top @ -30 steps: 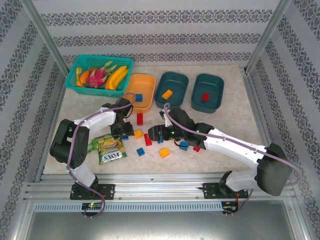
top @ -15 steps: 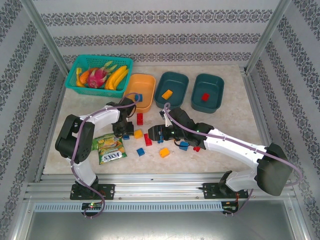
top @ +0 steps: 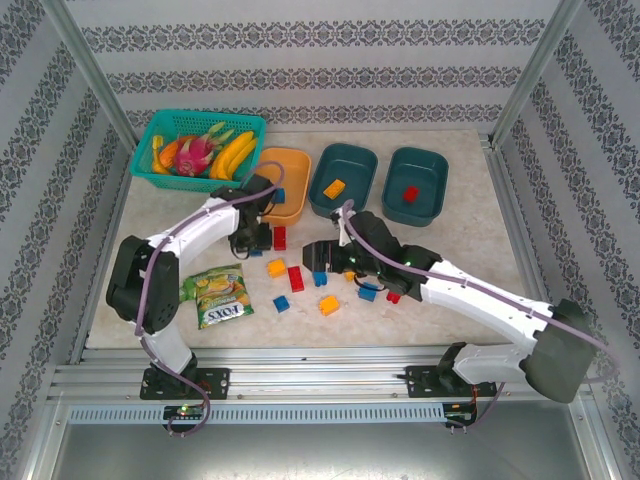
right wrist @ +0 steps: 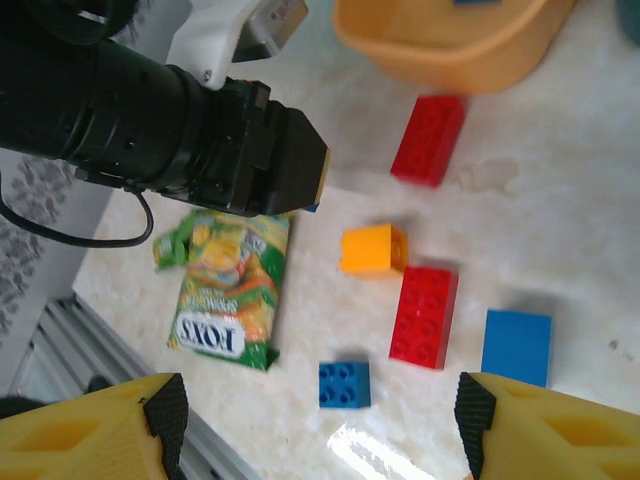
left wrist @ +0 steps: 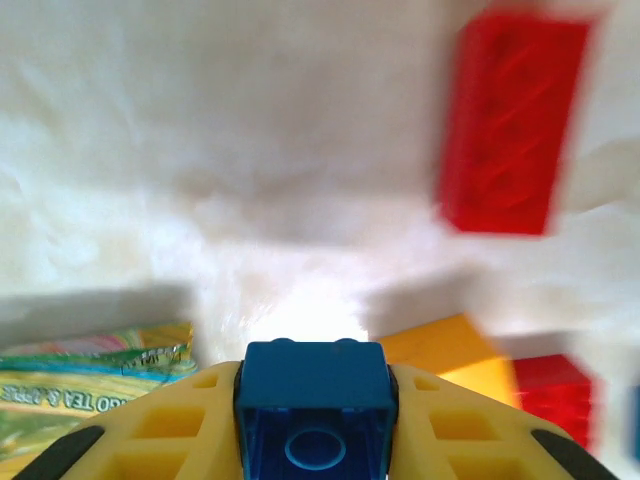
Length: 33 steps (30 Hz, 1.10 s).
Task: Sort the legos into containers by color
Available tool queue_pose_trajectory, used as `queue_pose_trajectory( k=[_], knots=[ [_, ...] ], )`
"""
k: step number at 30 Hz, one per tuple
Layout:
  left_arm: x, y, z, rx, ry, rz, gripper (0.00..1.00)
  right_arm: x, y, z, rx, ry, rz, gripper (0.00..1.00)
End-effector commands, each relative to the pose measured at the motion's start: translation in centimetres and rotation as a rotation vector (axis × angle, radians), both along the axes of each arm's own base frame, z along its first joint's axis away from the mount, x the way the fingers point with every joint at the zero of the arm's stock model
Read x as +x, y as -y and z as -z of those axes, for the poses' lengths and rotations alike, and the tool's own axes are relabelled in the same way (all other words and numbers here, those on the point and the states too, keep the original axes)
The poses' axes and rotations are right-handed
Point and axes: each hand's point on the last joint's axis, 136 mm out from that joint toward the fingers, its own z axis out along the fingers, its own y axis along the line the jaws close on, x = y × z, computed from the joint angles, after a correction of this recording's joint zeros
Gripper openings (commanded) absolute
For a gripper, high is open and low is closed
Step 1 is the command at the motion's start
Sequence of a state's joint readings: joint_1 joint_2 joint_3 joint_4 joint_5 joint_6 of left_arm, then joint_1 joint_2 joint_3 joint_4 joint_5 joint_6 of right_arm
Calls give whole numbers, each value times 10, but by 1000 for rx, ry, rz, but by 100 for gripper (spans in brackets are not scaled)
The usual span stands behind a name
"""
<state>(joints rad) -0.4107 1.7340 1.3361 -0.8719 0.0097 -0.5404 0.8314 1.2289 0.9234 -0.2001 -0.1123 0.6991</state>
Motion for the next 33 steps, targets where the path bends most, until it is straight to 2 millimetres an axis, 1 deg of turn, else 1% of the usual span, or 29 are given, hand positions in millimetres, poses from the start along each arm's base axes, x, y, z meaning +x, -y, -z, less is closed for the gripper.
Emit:
queue_pose_trajectory(
  k=[1,4,7,11,13,16,21,23,25,27,29,30,33],
  knots=[
    [23,0,-38,16,71,28,32,32,16,-48,93,110,154,74],
    [54,8,-46,8,89,37,32,50,26,-66,125,125,209,75],
    [85,18,-47,2,103,44,32,64,34,-78,146,123,236,75],
    [117,33,-37,-20,102,55,32,74,45,-79,133,111,258,75],
    [128,38,-24,-27,83,56,32,75,48,-75,132,98,268,74],
    [136,45,-5,-34,43,54,32,74,53,-67,125,76,277,75],
    [141,50,24,-41,-1,45,32,71,59,-57,115,47,286,74],
    [142,49,34,-37,-18,41,35,68,61,-53,107,36,290,74],
    [143,48,40,-39,-30,35,41,65,67,-51,95,31,302,74],
    [145,48,42,-40,-32,36,45,62,72,-49,89,27,316,74],
    [147,47,38,-37,-24,39,53,59,76,-47,78,22,325,74],
    [148,47,35,-35,-19,40,55,58,79,-46,72,20,332,74],
    [152,46,13,-30,18,44,61,53,87,-48,49,28,341,75]
  ],
)
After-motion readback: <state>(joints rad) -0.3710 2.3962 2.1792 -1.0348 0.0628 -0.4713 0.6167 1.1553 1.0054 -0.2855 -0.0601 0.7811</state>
